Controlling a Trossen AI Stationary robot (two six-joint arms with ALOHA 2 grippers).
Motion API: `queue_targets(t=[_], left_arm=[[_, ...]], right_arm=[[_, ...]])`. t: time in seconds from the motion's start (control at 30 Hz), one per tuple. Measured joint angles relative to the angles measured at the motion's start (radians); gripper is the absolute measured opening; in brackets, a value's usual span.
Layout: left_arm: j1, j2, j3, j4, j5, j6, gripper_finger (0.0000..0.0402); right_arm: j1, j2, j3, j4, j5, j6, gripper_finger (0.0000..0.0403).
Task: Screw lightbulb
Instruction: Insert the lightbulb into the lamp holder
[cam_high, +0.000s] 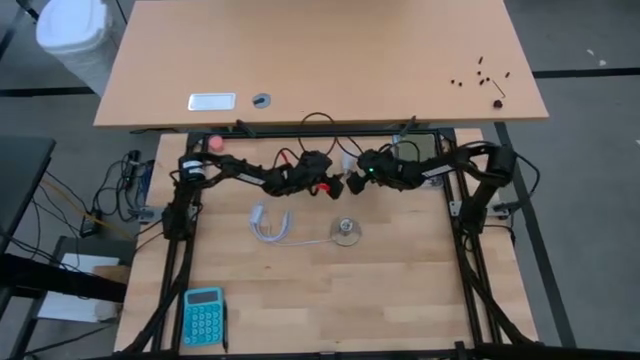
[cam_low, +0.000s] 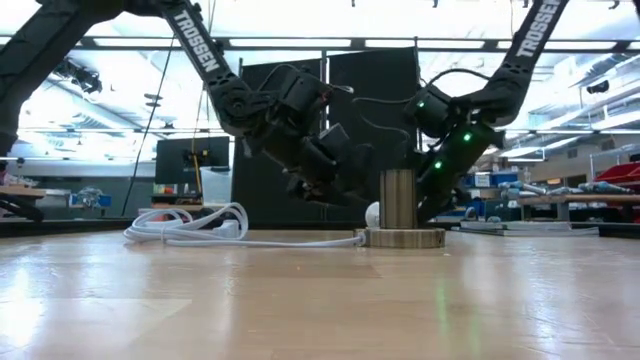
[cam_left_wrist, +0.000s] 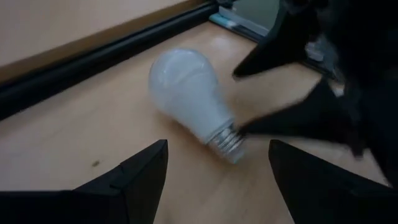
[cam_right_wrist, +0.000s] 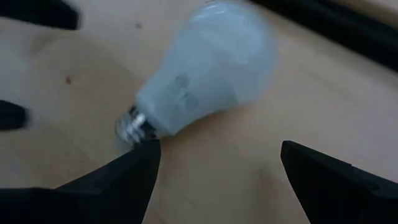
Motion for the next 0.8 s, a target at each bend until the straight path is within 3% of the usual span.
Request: queue_targets(t=[0.23,0.43,0.8], left_arm=[[0.005,0.001,0.027,-0.023,-0.003,0.034,0.0284],[0.015,0.001,0.05,-0.028,-0.002,0.054,0.0284],[0.018,0.035,0.114,-0.253,-0.068,-0.126,0.0284]], right_arm=[[0.042,0.045,0.027,-0.001,-0.074,-0.023,0.0345],[0.064,-0.048,-0.005,-0.051,-0.041,-0.034,0.0345],[0.025,-0.102,-0.011,-0.097,-0.037,-0.051,0.0345]])
